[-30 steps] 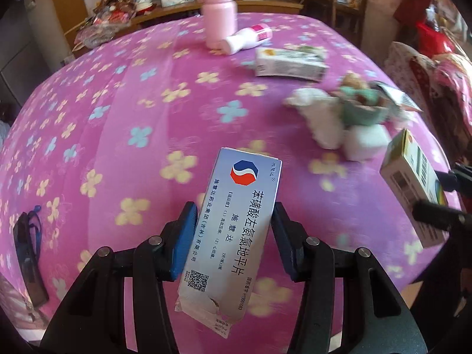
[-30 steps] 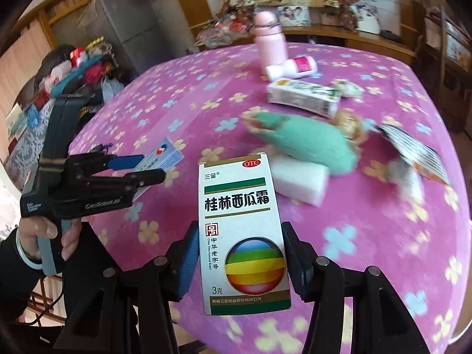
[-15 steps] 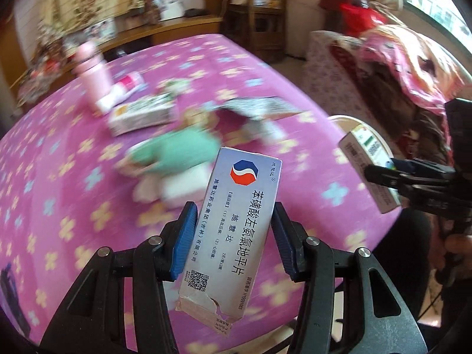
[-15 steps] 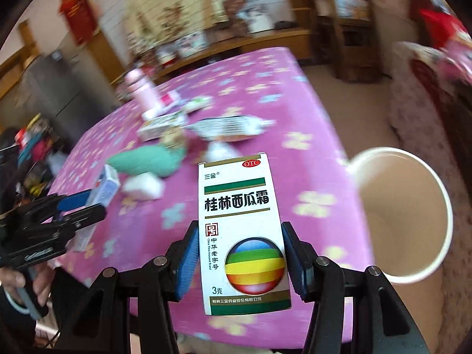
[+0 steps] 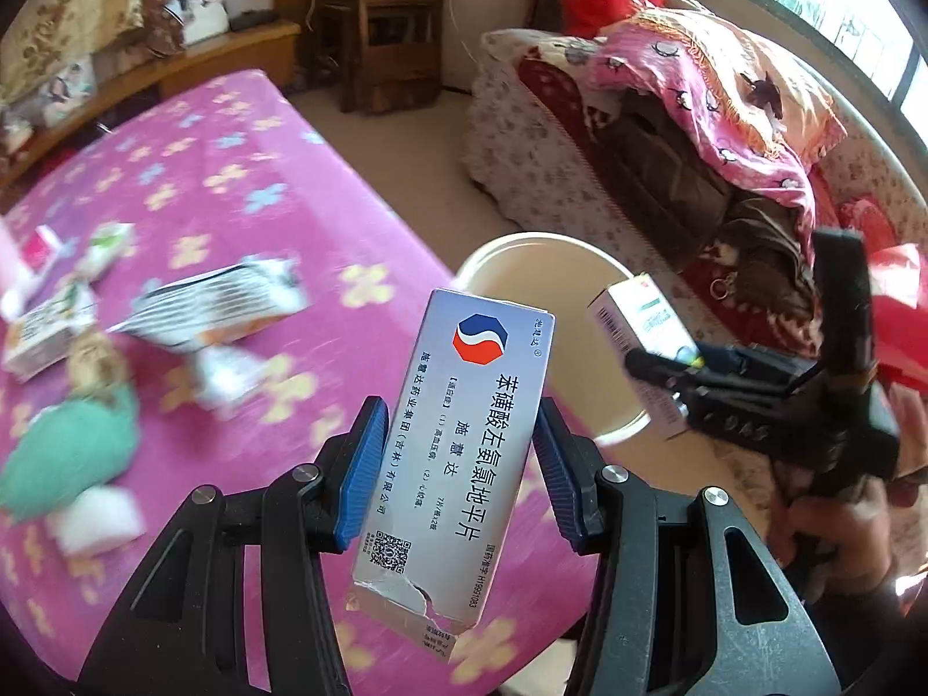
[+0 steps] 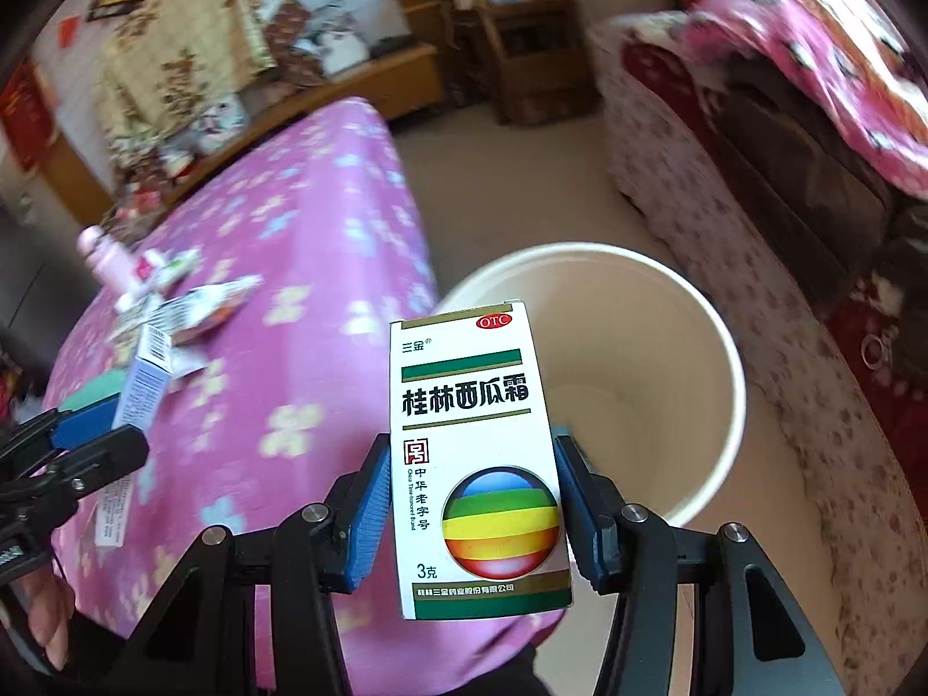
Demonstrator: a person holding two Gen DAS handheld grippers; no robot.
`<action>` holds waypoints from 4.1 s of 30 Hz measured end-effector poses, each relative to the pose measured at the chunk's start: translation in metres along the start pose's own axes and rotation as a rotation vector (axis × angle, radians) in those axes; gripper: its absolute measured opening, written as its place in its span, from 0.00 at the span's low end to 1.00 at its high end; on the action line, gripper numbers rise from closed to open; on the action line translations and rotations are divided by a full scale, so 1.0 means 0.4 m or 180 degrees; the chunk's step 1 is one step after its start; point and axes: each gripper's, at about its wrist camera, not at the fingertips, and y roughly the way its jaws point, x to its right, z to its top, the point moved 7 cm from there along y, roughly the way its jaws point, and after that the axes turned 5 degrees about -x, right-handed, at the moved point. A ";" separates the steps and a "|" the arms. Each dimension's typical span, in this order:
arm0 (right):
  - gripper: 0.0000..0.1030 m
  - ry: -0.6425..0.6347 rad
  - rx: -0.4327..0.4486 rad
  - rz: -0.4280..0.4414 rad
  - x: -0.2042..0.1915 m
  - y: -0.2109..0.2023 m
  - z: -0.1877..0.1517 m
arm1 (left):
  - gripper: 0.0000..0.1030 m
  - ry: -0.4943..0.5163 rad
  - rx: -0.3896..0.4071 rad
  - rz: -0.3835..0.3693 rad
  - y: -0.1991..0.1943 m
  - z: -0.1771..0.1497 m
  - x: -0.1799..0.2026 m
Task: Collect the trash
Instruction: 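Carry both boxes over the white bin and open both tools, then move both open tools back over the table, then grasp the green cloth with the left tool while the right tool grasps the white-green wrapper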
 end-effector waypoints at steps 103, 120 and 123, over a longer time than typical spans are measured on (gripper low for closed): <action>0.71 -0.0735 -0.0124 0.0464 -0.588 0.182 0.018 | 0.71 -0.1064 0.0719 0.0635 -0.273 -0.218 -0.568; 0.37 -0.0841 -0.0034 0.0493 -0.624 0.268 0.085 | 0.50 -0.0491 0.0291 0.1096 -0.129 -0.155 -0.558; 0.26 -0.0890 -0.0069 0.0581 -0.628 0.263 0.076 | 0.35 -0.0601 0.0300 0.0972 -0.136 -0.158 -0.572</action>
